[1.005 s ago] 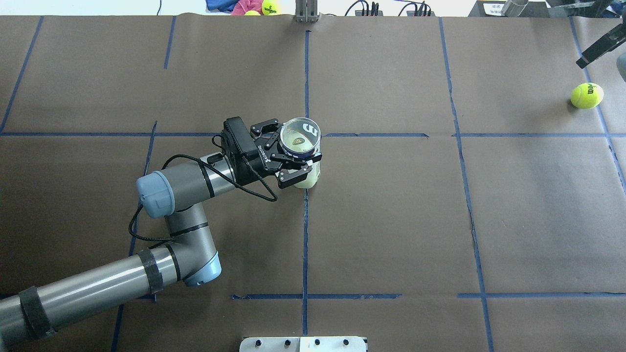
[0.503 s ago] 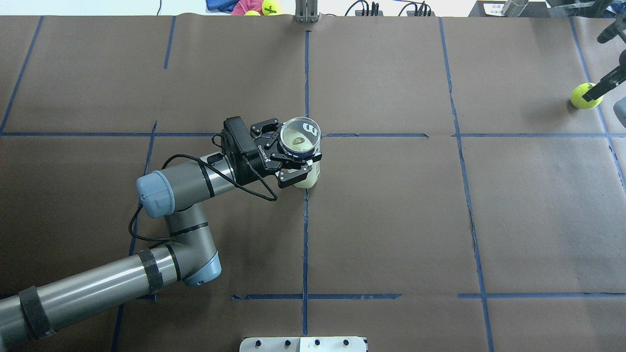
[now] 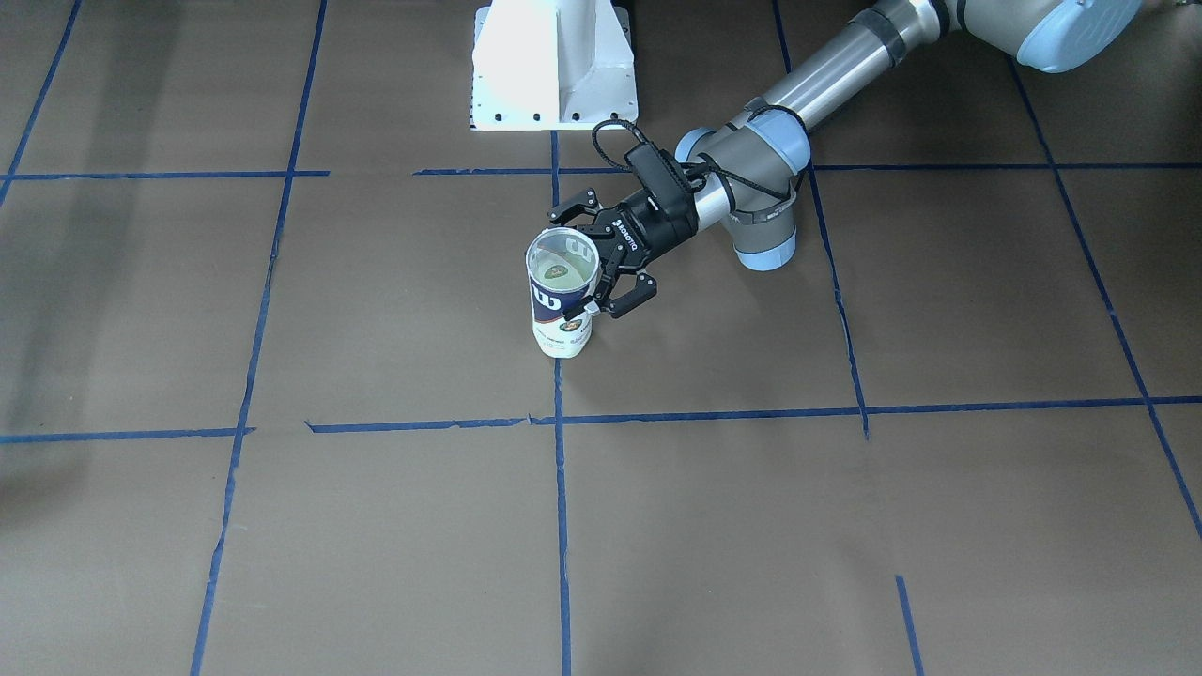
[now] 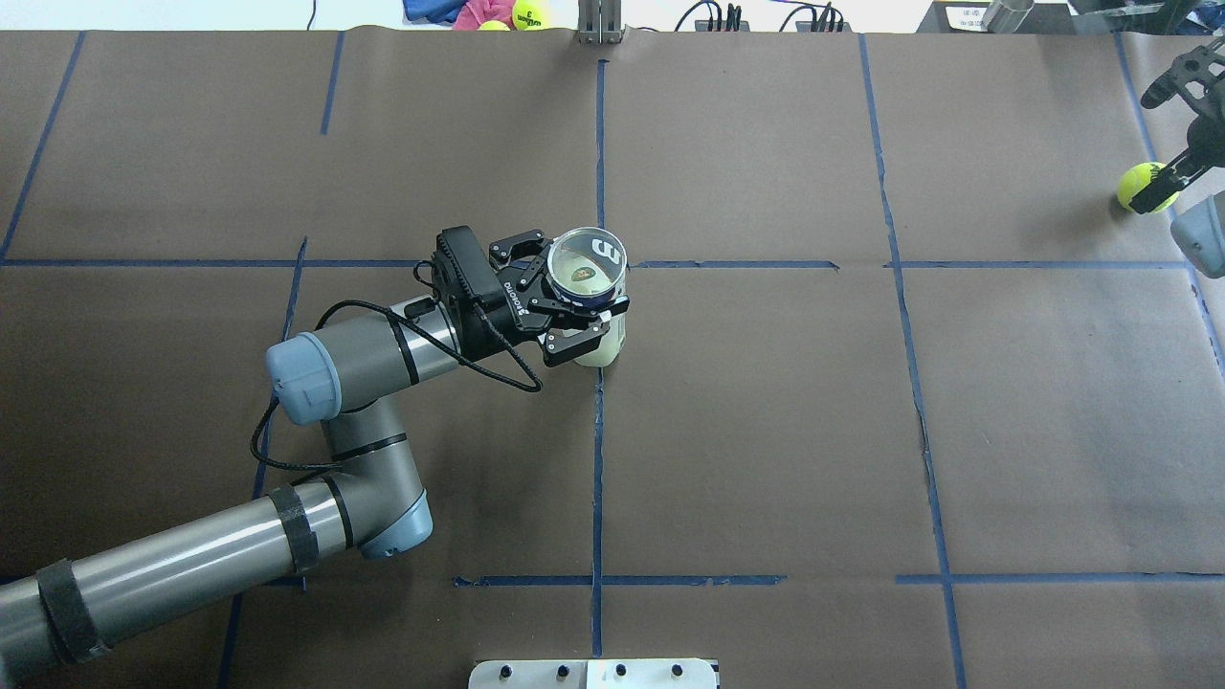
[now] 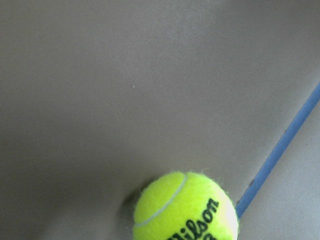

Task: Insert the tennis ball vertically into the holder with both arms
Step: 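Grasp the second tennis ball with the right gripper and lift it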

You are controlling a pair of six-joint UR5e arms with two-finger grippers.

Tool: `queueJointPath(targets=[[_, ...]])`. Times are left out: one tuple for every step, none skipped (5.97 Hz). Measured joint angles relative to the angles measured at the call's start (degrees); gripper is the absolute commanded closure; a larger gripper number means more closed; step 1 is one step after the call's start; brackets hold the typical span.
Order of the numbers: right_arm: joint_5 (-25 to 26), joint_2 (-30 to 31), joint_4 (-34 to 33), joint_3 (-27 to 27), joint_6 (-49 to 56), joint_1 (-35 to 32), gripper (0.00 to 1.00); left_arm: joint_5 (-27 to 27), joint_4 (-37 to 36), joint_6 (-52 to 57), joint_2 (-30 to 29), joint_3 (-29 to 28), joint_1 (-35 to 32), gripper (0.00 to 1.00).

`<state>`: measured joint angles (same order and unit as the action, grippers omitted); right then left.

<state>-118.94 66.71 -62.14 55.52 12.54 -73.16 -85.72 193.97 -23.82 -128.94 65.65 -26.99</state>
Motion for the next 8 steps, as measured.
queueJointPath(targets=[[1.75, -0.59, 0.0, -1.12, 0.02, 0.65, 0.0, -0.04, 0.0, 0.0, 0.0, 0.0, -0.04, 0.16], [3.36, -1.03, -0.02, -1.96, 0.0, 1.37, 0.02, -0.05, 0.0, 0.0, 0.0, 0.0, -0.11, 0.16], [4.5, -1.2, -0.09, -2.46, -0.06, 1.96, 0.58, -0.06, 0.0, 0.03, 0.0, 0.0, -0.13, 0.16], [5.28, -1.39, -0.17, -2.75, -0.14, 2.26, 0.87, -0.06, 0.0, 0.04, 0.0, 0.0, -0.16, 0.16], [5.48, -1.66, -0.21, -2.73, -0.23, 2.35, 0.97, -0.06, 0.0, 0.04, 0.0, 0.0, -0.16, 0.16], [5.26, -2.44, -0.24, -2.46, -0.4, 2.22, 0.97, -0.06, 0.0, 0.07, 0.0, 0.0, -0.16, 0.16], [3.67, -3.42, -1.11, -1.15, -1.67, 1.99, 0.97, -0.06, 0.0, 0.06, 0.0, 0.0, -0.16, 0.16], [0.79, -3.9, -4.92, 3.3, -4.35, 1.88, 0.97, -0.06, 0.0, 0.02, 0.0, 0.0, -0.16, 0.16]])
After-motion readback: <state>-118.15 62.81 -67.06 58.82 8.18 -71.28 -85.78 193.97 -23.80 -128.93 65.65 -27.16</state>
